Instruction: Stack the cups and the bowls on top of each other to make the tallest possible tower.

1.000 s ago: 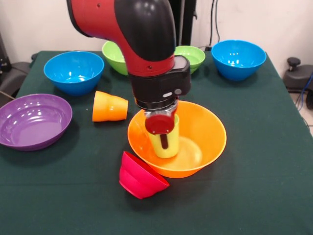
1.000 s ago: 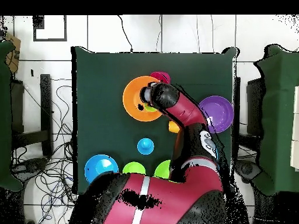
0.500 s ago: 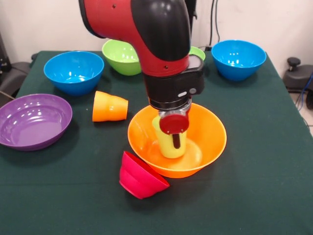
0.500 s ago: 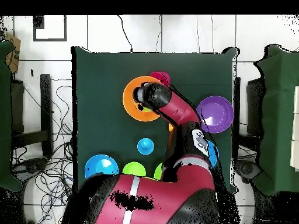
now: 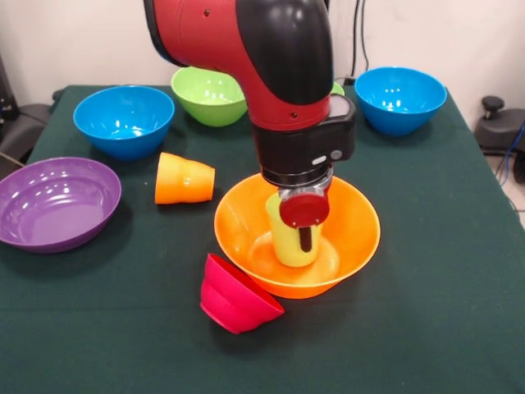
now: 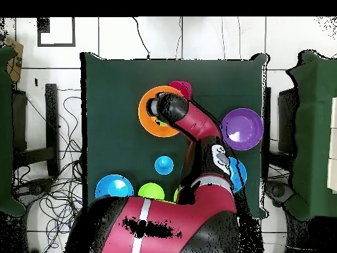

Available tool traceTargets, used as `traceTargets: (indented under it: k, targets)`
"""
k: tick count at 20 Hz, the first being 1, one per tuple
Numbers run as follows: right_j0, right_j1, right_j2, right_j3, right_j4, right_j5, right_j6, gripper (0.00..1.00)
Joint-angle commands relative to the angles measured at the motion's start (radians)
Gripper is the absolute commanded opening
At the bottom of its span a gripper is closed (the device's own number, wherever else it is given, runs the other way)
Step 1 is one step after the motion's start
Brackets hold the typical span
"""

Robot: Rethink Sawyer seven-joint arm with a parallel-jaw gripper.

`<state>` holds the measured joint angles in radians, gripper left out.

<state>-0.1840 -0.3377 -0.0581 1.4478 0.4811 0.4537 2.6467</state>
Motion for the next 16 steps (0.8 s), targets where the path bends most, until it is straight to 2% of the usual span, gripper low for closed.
traceTargets:
  k: [1,6,16]
  targets:
    - [0.026,0.107,0.059,-0.048,-0.023,-0.069,0.069,0.00]
    - [0.054,0.096,0.019,-0.040,-0.024,-0.062,0.095,0.00]
    - [0.070,0.101,0.017,-0.040,-0.011,-0.065,0.097,0.00]
